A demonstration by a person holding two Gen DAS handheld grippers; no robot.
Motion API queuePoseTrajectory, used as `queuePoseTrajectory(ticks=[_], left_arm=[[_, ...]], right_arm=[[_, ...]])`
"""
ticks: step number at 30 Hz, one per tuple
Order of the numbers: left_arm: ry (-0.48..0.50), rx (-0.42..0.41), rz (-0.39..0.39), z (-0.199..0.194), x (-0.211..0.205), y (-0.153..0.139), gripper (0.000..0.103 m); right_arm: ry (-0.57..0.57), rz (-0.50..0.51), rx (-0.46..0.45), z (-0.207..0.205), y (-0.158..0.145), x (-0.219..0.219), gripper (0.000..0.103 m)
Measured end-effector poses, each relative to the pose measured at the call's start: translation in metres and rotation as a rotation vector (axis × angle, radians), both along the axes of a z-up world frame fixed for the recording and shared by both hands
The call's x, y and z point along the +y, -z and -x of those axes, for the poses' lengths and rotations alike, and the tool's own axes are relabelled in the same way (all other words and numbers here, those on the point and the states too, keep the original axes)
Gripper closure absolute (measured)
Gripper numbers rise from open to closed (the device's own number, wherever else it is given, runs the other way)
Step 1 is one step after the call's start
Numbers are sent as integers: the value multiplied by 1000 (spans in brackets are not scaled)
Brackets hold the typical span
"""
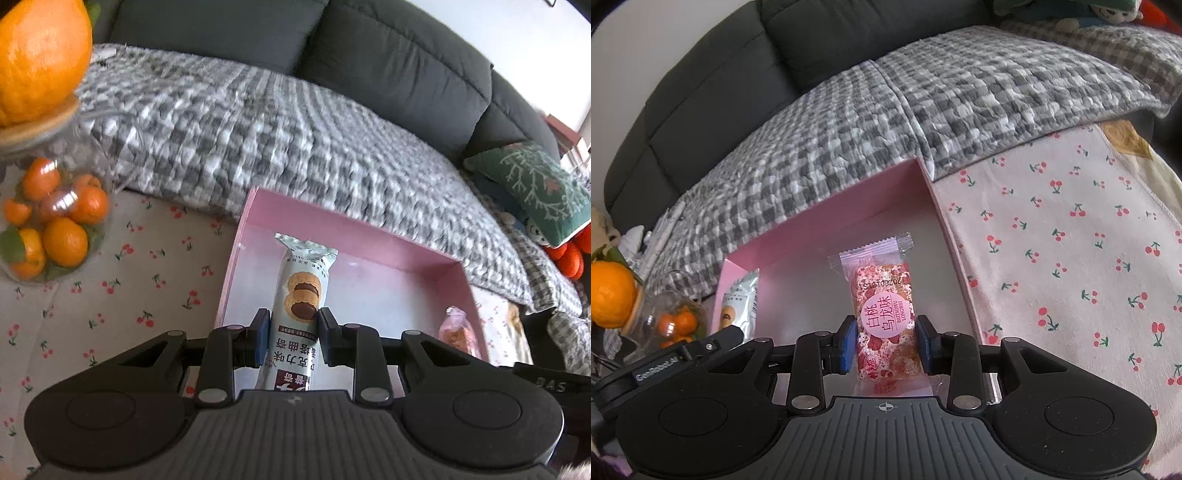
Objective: Organize snacks
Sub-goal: 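Carry both snacks into the pink box and open both tools, then lift both open tools away from the box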
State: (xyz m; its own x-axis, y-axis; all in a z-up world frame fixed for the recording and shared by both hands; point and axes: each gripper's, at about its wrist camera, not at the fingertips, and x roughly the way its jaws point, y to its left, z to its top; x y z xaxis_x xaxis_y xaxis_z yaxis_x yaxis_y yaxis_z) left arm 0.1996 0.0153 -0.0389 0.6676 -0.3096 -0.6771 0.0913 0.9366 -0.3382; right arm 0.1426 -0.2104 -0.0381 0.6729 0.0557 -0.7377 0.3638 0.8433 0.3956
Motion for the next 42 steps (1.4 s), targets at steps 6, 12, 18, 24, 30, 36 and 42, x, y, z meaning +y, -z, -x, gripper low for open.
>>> queuePoseTrajectory(ticks=[6, 12, 18, 24, 30, 36, 42], left_arm=[[18, -2, -38, -2, -4, 8, 78], [44, -21, -101, 0, -10, 6, 64], [76, -41, -150, 9, -18, -3, 43], [86, -31, -170, 25, -16, -15, 31], [98, -23, -186, 43, -10, -24, 20], [86, -1, -176, 60, 2, -34, 10], [95, 41, -187, 76, 9, -43, 1]], right_arm=[[6, 4, 17, -1, 5, -1, 69], [-3, -19, 32, -3, 6, 0, 61], [5, -16, 30, 5, -2, 2, 52], [-3, 18, 29, 21, -17, 12, 37], [-10, 64, 60, 38, -33, 22, 28], [-28, 112, 97, 56, -46, 37, 19], [-49, 134, 139, 72, -56, 51, 13]])
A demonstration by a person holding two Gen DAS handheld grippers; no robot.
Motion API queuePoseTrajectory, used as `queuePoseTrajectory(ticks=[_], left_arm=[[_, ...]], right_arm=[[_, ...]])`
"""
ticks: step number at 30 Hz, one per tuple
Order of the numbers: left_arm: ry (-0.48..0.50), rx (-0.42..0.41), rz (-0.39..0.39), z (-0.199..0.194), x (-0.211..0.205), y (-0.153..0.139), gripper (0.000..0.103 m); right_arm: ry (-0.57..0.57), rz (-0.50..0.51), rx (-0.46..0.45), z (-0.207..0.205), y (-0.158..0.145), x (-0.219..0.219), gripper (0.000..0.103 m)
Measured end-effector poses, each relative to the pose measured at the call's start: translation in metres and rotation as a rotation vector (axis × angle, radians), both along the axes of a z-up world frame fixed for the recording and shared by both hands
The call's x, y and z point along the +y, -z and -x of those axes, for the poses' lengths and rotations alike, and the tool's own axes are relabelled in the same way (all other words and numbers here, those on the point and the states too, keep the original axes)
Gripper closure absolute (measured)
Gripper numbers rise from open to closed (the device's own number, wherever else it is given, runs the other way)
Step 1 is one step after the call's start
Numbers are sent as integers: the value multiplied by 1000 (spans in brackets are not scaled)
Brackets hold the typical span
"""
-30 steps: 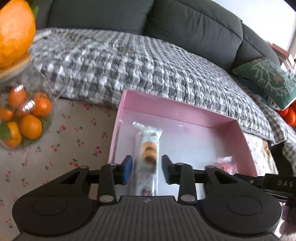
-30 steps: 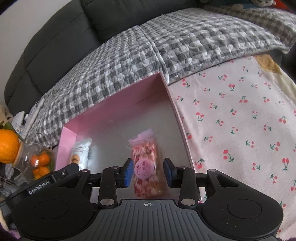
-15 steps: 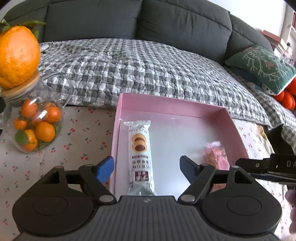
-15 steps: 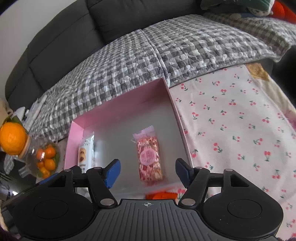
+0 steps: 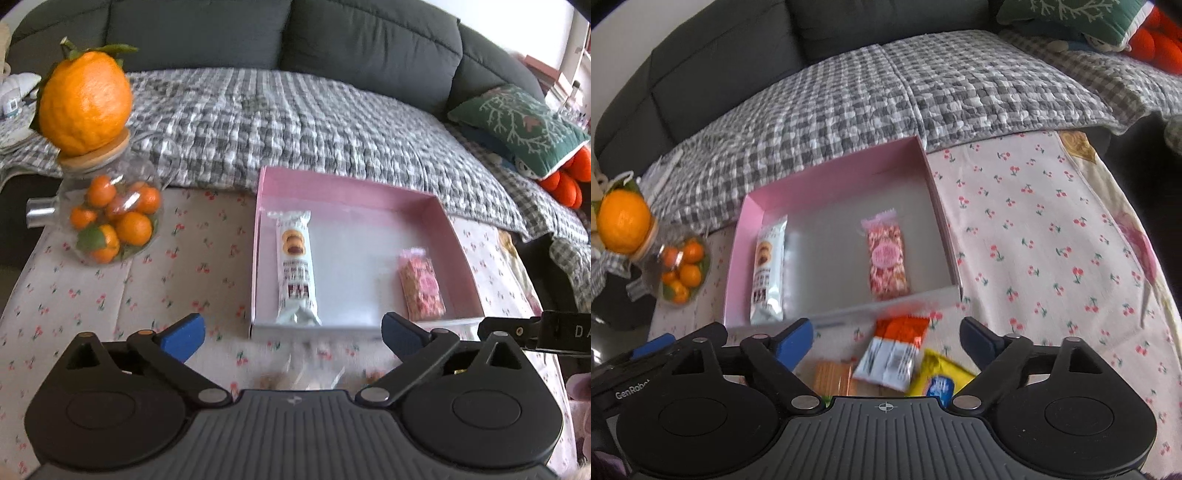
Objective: Organize snacks
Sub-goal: 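Lift both open tools away from the box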
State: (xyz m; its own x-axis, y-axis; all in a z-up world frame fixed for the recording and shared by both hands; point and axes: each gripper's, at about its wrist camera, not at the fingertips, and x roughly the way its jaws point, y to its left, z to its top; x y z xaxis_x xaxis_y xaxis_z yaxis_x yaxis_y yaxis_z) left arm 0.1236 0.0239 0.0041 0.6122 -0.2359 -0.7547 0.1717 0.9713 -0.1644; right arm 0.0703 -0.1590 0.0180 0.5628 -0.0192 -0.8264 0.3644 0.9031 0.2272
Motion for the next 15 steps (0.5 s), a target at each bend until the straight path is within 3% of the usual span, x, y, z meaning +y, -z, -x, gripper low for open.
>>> queuePoseTrajectory(ticks=[8, 12, 15], left_arm=[[-23, 99, -14, 21, 8, 2, 1], [-23, 117, -23, 32, 12, 7, 1], [-18, 109, -49, 39, 14, 12, 1]], right_arm=[[-43, 26, 15, 20, -3, 13, 8], [-52, -20, 15, 32, 12, 11, 8], [-61, -20, 91, 32, 22, 12, 8]])
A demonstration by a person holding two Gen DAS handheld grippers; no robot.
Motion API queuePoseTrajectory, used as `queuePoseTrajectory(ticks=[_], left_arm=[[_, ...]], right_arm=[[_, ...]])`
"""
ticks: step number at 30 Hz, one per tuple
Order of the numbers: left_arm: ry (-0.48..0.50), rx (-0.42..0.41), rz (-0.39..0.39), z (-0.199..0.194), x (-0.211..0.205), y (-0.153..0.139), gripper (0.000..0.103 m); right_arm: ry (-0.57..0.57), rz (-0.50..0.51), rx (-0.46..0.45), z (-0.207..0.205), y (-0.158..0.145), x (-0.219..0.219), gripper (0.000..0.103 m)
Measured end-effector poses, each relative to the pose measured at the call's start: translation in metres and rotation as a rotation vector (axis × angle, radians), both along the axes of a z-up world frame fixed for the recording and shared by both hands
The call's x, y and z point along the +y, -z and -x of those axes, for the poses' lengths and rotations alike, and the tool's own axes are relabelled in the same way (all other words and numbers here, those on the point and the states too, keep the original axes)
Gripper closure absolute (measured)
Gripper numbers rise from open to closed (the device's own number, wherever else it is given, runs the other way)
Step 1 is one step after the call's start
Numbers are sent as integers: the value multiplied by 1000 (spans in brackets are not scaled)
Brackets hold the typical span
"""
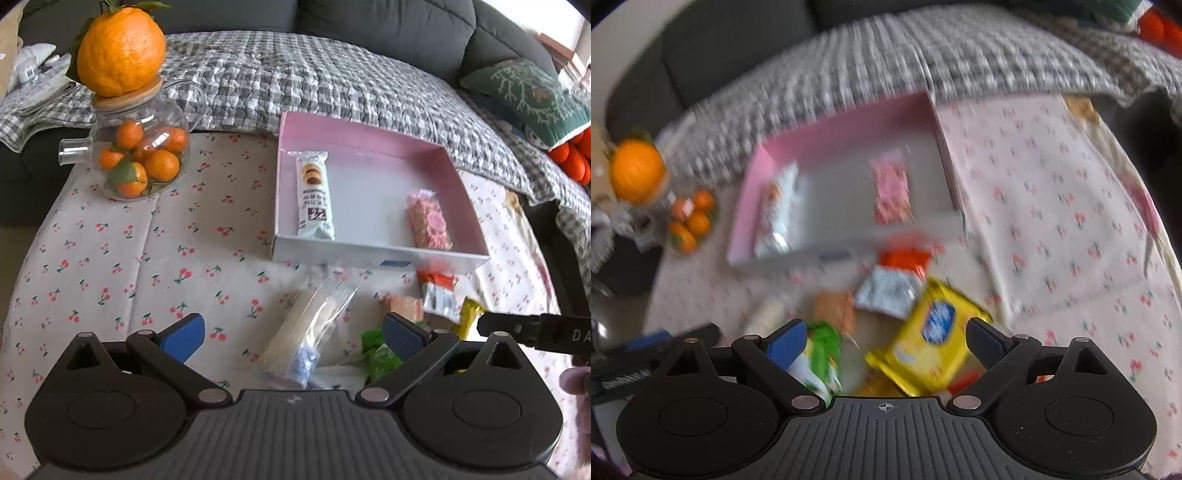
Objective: Organize snacks
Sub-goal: 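Lift both open tools away from the box, then grasp the green cartoon snack bag with the left tool while the right tool grasps the yellow chip bag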
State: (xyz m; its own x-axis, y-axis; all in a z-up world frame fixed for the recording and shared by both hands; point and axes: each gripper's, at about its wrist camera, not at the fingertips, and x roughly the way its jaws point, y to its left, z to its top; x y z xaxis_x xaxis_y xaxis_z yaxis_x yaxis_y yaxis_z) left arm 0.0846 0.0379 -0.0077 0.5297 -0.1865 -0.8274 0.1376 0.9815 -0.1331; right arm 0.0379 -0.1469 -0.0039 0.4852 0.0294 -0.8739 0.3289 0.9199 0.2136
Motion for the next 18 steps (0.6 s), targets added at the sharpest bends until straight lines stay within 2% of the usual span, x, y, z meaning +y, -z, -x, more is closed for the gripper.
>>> queuePoseTrajectory(ticks=[5, 10, 15, 18], left_arm=[[19, 6, -50, 5, 2, 8, 1], [46, 17, -102, 9, 2, 17, 1], [77, 26, -122, 13, -2, 23, 1], [91, 44, -108, 14, -7, 25, 1]], right_arm=[[-53, 20, -5, 6, -1, 2, 8], [-32, 13, 12, 13, 3, -7, 8], [-25, 49, 25, 19, 6, -13, 8], [-18, 76, 35, 21, 9, -17, 8]])
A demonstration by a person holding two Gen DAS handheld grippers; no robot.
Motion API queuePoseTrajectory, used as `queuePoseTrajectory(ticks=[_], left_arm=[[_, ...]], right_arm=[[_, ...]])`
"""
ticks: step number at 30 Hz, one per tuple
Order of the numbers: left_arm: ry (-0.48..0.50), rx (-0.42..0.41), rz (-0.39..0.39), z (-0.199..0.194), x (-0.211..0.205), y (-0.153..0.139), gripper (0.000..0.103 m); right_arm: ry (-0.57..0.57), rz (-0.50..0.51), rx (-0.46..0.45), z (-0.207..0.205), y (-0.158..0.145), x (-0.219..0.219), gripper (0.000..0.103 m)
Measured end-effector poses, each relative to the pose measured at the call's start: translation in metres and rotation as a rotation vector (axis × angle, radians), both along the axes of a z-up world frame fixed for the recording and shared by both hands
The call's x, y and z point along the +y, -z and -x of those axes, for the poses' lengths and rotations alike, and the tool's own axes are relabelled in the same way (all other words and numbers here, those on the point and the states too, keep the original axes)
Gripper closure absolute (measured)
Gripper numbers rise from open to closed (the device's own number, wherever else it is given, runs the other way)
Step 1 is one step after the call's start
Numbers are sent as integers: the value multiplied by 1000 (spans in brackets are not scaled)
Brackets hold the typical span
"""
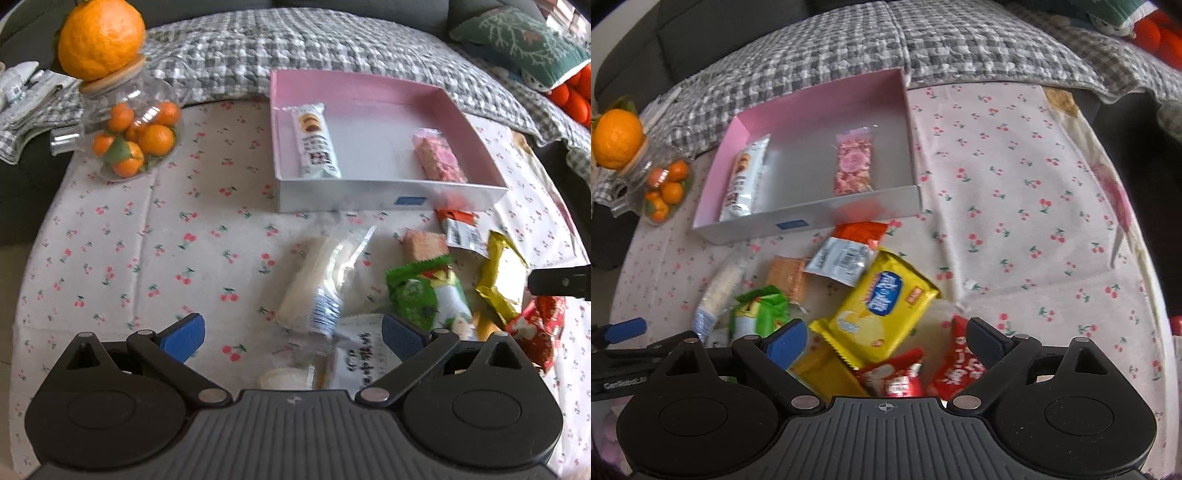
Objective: Organize snacks
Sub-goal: 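Grasp the green cartoon snack bag with the left tool while the right tool grasps the yellow chip bag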
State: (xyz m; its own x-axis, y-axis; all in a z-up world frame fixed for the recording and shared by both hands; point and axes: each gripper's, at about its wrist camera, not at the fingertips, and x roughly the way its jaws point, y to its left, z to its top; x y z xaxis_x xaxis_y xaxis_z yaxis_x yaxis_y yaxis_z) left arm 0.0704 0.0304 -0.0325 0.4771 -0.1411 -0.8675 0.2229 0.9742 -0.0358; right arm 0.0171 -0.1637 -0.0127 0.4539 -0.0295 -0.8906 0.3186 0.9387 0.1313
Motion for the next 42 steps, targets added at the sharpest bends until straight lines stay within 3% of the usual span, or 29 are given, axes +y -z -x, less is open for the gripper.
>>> queuePoseTrajectory(ticks=[10, 26, 42], left_arm=[[50, 35, 102, 10, -29, -4, 6], [69, 97, 169, 7, -58, 9, 49], [74, 79, 147, 8, -62, 11, 57]], right_arm=[[80, -55, 26, -6, 11, -13, 8], [170, -225, 24, -26, 27, -15, 10], [185, -153, 82, -33, 41, -8, 42]])
